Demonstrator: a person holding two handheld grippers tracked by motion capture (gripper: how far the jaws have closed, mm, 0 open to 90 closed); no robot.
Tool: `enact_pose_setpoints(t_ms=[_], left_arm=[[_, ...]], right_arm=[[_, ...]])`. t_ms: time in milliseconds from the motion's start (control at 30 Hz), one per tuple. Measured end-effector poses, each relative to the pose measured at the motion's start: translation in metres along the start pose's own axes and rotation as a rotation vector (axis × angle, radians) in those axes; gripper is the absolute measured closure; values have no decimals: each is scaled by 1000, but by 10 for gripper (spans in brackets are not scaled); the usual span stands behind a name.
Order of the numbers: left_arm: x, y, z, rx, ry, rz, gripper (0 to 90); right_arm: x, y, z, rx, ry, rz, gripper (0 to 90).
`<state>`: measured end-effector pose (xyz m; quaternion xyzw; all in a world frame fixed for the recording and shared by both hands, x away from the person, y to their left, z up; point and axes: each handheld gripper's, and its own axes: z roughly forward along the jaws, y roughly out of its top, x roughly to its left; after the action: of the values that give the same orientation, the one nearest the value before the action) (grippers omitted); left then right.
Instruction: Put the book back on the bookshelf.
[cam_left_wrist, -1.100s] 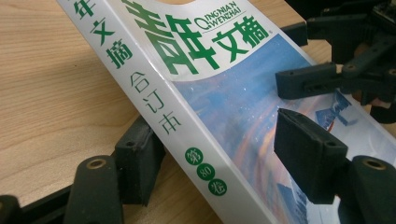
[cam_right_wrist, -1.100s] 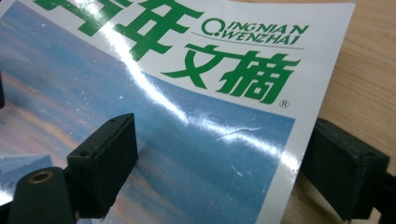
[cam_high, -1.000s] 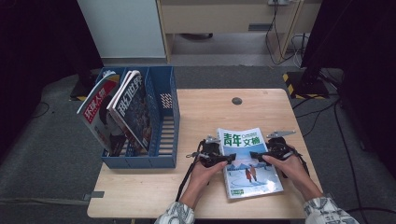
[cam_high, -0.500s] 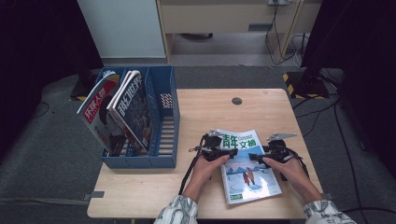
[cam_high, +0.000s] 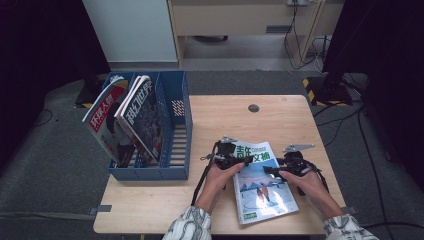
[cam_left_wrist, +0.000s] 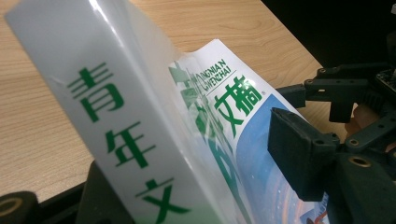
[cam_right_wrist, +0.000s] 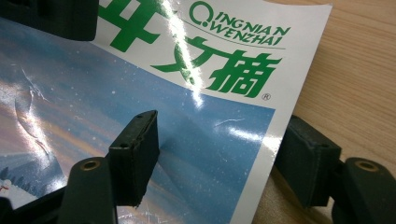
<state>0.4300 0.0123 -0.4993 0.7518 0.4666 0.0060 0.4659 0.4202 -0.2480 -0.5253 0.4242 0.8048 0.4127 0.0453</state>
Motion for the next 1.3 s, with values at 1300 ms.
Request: enact_pose_setpoints(t_ms=[1300], left_arm=[[-27,15,-34,-139,1,148,684]], right_arm=[[11,9,3,-46,38,-43,176]])
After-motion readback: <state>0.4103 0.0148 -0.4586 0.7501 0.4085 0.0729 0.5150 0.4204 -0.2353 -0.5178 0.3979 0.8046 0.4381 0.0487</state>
